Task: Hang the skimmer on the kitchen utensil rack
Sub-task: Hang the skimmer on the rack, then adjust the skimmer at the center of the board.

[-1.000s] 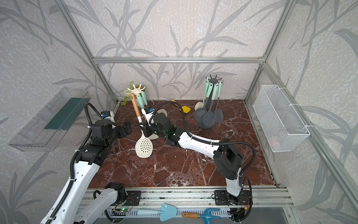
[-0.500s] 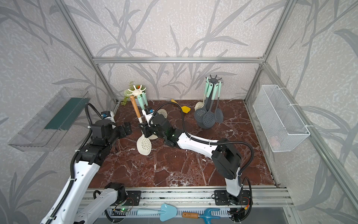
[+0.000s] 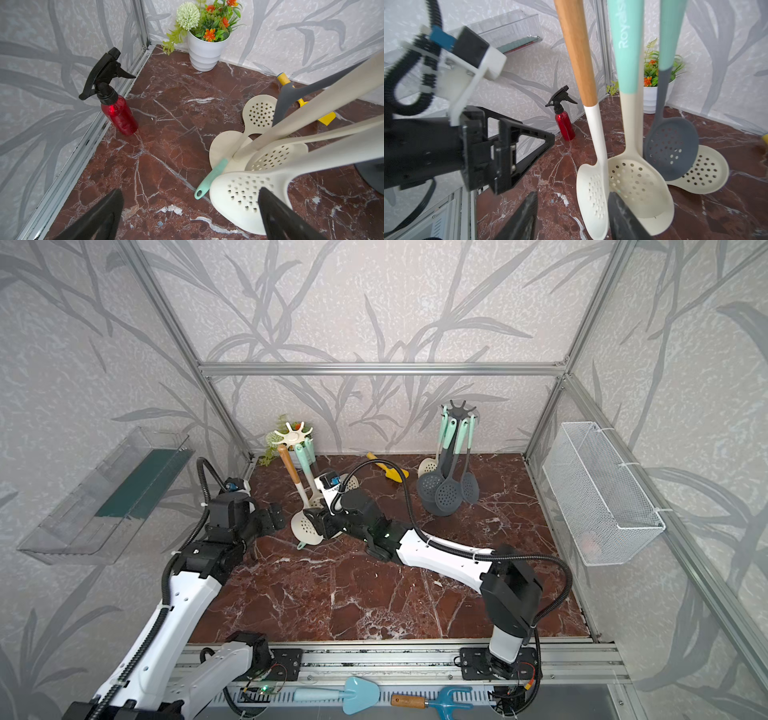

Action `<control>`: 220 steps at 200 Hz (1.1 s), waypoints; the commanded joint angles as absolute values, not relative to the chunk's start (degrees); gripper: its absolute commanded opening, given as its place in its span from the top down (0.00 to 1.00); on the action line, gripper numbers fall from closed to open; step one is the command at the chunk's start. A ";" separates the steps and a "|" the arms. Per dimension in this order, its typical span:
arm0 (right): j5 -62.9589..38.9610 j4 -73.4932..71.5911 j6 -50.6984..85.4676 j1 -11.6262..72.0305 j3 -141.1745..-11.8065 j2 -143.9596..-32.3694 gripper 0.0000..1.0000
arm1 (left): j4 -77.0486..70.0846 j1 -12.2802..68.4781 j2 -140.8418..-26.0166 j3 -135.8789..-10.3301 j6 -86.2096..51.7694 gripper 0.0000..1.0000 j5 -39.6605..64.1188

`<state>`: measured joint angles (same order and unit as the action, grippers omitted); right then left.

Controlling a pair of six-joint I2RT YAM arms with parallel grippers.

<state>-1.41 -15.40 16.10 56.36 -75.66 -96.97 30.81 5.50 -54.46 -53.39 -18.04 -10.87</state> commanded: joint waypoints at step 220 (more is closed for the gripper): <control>1.29 -27.86 43.52 42.06 -66.12 -112.29 0.52 | 41.83 -2.86 -62.76 -44.31 -42.54 0.16 6.08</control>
<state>0.08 -23.75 37.50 42.89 -63.35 -109.65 42.52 -2.02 -61.43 -45.89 -38.04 2.13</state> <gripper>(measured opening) 0.484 0.850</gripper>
